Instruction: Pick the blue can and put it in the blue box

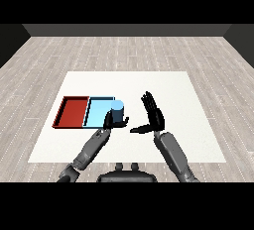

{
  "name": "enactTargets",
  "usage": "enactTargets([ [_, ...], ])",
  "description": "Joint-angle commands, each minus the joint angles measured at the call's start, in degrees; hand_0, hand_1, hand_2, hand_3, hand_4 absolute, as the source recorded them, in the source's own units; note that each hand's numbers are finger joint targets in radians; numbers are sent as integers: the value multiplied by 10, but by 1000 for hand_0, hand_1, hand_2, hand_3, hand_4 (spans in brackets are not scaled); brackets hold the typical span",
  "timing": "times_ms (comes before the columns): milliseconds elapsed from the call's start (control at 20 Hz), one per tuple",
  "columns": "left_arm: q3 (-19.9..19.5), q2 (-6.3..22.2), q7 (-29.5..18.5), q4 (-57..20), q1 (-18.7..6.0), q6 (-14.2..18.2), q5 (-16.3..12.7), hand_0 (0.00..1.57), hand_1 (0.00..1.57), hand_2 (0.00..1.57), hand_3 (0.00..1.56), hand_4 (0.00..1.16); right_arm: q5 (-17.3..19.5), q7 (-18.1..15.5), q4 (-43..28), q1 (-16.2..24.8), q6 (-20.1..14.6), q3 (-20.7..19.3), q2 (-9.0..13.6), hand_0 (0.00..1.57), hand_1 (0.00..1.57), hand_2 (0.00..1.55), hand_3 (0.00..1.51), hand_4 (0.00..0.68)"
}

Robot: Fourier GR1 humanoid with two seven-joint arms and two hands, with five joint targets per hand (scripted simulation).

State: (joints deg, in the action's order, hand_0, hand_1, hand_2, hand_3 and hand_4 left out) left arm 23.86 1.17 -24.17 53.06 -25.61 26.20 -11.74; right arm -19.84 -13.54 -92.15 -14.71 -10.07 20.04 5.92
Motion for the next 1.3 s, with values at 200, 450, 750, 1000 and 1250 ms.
enactTargets([
  [200, -43, 56, 50, 17, -7, -22, 11, 1571, 1571, 1571, 1495, 1136, -49, 0, -140, 114, 40, -85, 70, 0, 0, 0, 0, 0],
  [450, -101, 94, 44, -72, -37, -31, 10, 1571, 1571, 1571, 1493, 1134, -60, -10, -91, 104, 51, -143, 80, 0, 0, 0, 0, 0],
  [750, -167, 148, 98, -217, -117, -67, -9, 1571, 1571, 1571, 1502, 1090, -57, 13, -85, 89, 38, -167, 88, 0, 0, 0, 0, 0],
  [1000, -173, 142, 104, -339, -169, -54, 25, 1571, 1571, 1571, 1494, 1054, -49, -3, -76, 106, 42, -167, 71, 0, 0, 0, 0, 0],
  [1250, -160, 126, 141, -440, -195, -20, 55, 1571, 1571, 1536, 1413, 966, -49, -11, -13, 73, 35, -165, 46, 0, 0, 0, 0, 0],
])
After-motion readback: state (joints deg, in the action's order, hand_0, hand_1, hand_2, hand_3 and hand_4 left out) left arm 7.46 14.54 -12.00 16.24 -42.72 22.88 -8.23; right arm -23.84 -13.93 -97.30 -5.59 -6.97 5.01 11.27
